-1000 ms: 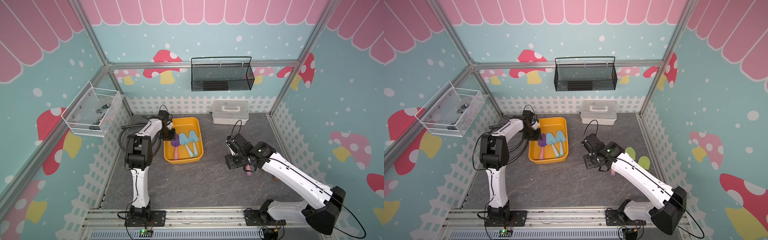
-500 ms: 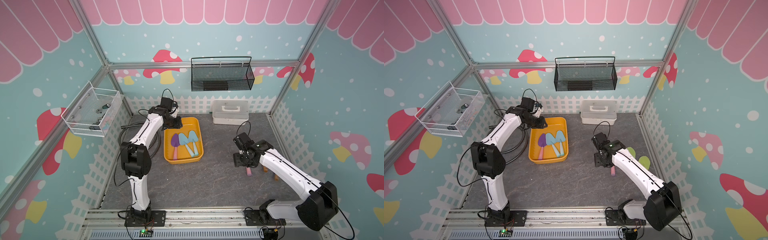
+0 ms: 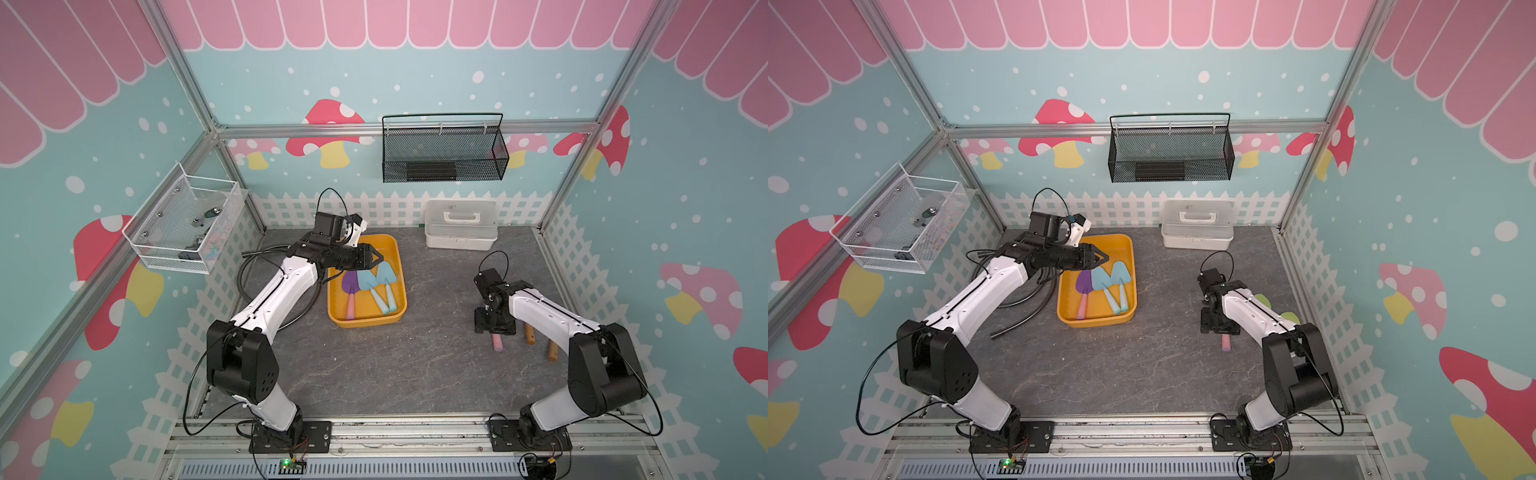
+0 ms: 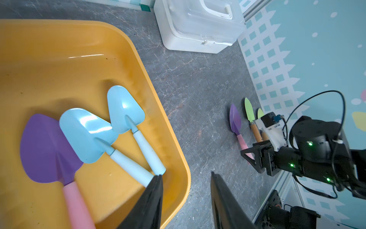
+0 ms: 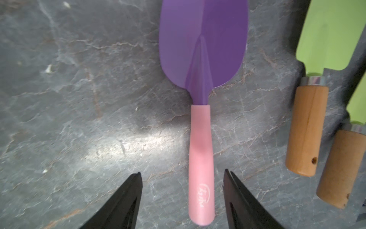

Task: Put the shovel into the storage box
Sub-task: Pick up the shovel from the center of the board.

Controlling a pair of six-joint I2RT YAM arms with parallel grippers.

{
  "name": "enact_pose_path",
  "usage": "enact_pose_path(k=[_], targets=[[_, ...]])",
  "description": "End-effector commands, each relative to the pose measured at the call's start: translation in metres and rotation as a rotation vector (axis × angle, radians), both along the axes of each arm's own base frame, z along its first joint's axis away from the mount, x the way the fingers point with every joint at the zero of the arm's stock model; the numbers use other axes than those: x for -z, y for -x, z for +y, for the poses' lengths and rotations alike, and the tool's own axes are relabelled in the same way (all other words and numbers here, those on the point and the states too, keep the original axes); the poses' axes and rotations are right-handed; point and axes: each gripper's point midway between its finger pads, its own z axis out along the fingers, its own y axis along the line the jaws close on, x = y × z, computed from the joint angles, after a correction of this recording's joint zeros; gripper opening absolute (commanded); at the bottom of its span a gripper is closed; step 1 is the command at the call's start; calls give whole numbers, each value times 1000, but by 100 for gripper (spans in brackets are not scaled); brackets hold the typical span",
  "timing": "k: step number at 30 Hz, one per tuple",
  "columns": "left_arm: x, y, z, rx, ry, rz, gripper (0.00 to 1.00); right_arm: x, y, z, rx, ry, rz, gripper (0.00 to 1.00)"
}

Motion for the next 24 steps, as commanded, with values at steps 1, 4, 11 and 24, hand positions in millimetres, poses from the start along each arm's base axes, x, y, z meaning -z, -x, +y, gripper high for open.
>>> enact_pose_path(k=[1, 4, 11, 24], targets=[[-25, 4, -5, 12, 81, -70, 43, 18, 2, -3, 9, -31, 34, 66], [-22, 9, -6, 13, 99, -65, 43, 31, 4, -5, 35, -55, 61, 64], [-23, 17, -5, 14, 123, -74, 44, 49, 7, -7, 62, -99, 88, 43], [-19, 23, -25, 70, 291, -47, 54, 39, 28, 2, 4, -166, 99, 0]])
